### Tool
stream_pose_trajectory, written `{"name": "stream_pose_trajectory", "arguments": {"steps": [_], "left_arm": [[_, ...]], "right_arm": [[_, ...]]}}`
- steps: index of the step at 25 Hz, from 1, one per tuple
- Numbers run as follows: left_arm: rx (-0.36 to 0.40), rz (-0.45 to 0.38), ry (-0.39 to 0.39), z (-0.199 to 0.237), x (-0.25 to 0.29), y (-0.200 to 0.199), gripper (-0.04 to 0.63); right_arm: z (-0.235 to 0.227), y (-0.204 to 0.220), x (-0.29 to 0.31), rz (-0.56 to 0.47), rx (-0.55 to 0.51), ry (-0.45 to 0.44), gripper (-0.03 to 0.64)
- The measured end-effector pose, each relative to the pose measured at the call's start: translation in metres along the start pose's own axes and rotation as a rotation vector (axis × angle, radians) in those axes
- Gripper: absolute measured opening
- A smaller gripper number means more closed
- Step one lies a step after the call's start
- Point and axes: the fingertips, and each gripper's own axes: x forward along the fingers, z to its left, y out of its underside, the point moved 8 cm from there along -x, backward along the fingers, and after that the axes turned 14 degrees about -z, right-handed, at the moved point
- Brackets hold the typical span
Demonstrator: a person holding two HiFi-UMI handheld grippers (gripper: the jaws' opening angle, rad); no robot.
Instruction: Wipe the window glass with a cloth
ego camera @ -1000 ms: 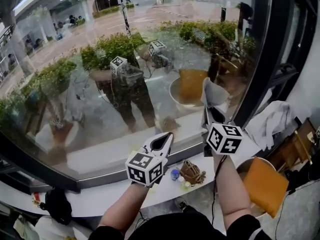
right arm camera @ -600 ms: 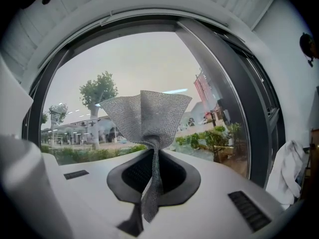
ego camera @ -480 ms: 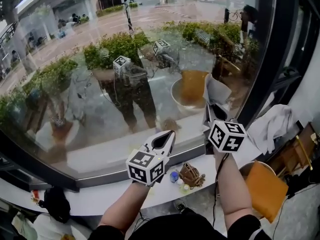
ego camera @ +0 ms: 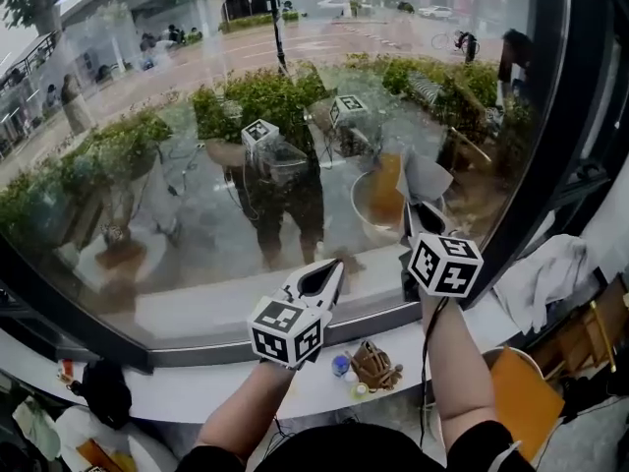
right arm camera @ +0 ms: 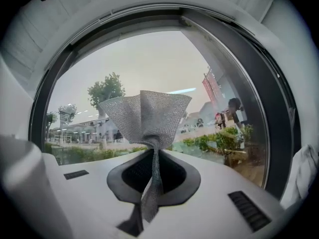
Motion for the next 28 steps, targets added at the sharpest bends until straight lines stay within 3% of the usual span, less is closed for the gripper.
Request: {"name": "stream_pose_trajectory", "arguments": {"steps": [16, 24, 28], "left_arm": [[0.010, -0.020, -0.128, 0.021, 0.002, 0.001, -0.002], [0.012, -0.041, -0.178, 0.045, -0.027, -0.004, -0.002], [0.017, -0.052, -0.211, 0.068, -0.064, -0.009, -0.002]], "right_arm": [[0.015, 0.004, 0.051, 0.017, -0.001, -0.115, 0.039], [0.058, 0.016, 0.064, 0.028, 0.003, -0.173, 0.038], [0.102, 0.030, 0.069, 0.037, 0.008, -0.202, 0.038]]}}
